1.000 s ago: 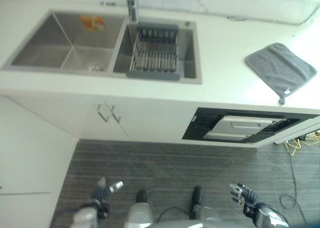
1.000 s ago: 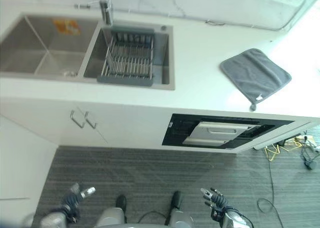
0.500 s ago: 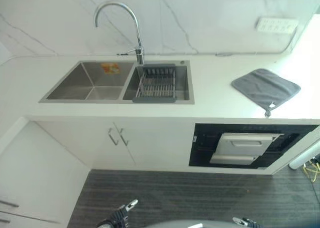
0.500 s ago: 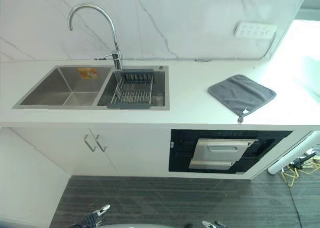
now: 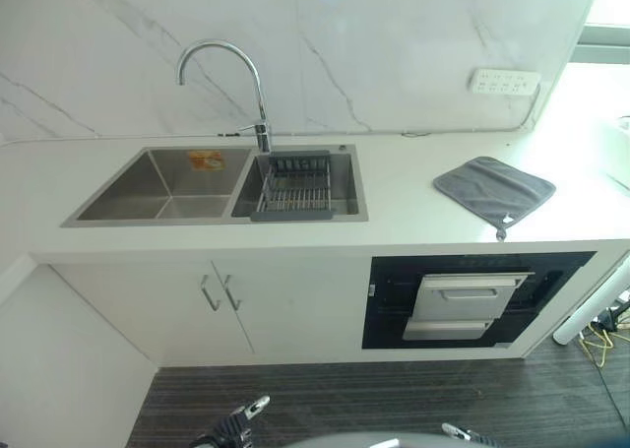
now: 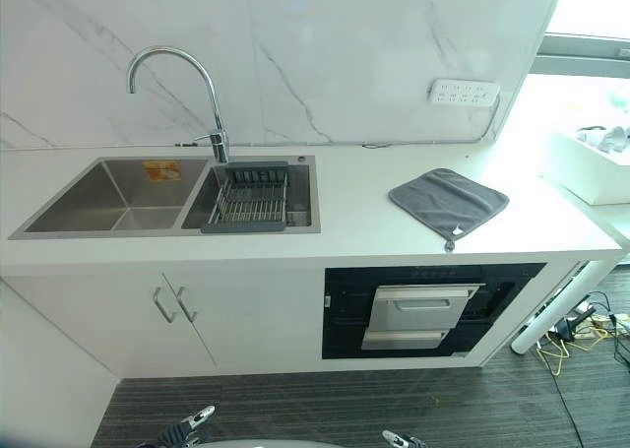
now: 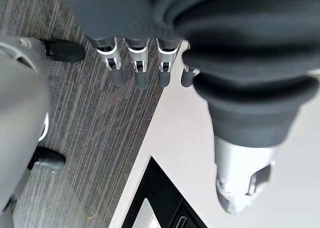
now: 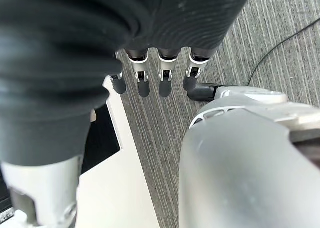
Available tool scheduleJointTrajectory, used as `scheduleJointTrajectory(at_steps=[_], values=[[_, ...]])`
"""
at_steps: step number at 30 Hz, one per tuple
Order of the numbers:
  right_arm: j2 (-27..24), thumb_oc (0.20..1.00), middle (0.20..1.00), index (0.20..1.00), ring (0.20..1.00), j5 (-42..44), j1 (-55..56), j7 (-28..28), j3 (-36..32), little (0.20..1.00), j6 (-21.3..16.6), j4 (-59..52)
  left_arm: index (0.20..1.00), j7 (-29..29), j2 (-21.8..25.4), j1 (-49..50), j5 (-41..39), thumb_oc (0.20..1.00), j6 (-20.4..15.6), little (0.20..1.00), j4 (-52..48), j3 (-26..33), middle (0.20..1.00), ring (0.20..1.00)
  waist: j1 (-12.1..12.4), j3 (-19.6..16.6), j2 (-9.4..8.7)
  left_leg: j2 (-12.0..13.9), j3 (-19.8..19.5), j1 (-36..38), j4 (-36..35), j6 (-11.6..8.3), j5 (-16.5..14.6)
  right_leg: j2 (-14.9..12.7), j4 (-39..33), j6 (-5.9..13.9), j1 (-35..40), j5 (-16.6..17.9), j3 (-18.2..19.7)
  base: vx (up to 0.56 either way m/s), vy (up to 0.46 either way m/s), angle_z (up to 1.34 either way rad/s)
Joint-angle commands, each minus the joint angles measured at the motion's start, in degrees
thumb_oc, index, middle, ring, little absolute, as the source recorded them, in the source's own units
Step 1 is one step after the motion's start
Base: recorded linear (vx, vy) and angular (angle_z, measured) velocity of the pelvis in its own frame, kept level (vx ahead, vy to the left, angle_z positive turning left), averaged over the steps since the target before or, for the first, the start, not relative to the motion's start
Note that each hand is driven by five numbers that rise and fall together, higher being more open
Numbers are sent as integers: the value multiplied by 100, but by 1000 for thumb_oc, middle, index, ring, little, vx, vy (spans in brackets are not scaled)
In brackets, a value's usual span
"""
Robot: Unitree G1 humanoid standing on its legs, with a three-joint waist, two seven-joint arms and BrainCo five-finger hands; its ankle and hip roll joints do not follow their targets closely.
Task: Place the dishes in the dishwasher.
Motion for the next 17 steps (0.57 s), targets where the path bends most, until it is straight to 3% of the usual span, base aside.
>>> scheduleJointTrajectory(at_steps=[1,11,17], values=[[-13,1000,1000,1000,1000,289,-657,27,-175,1000,-19,342,1000,-83,-25,-452,66,1000,-207,1000,369,123,1000,1000,-97,301,13,266,-159,98,20,-45,-93,-202,36,256,467,-355,32,0,0,0],[-7,1000,1000,1000,1000,1068,-753,255,-248,1000,-71,235,1000,-88,25,-457,85,1000,-317,1000,370,153,1000,1000,-63,246,-6,300,-180,116,20,-63,-90,-168,36,239,475,-381,36,0,0,0],[-49,1000,1000,1000,1000,1076,-824,355,-243,1000,-145,139,1000,-82,51,-469,234,1000,-406,1000,373,128,1000,1000,-44,234,-18,309,-201,110,20,-71,-90,-159,36,236,468,-389,35,0,0,0]])
